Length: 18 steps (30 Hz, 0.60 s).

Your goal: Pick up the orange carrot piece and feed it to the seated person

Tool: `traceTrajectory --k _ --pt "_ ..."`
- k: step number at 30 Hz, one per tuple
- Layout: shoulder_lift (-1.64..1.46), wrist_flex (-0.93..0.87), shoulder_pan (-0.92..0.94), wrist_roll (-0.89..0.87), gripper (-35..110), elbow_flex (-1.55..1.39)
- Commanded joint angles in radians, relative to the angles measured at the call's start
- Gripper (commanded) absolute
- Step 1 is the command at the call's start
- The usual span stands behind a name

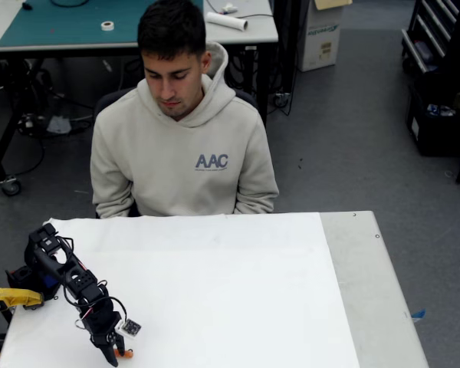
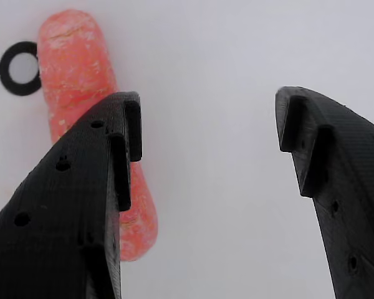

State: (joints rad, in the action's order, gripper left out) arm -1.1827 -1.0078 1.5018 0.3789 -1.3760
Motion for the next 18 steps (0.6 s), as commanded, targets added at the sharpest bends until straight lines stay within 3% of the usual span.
traceTrajectory --k 1,18 --pt "-0.021 -0.015 -0.009 0.009 16 -0.005" --pt "-0.040 -0.018 -0.011 0.008 16 -0.005"
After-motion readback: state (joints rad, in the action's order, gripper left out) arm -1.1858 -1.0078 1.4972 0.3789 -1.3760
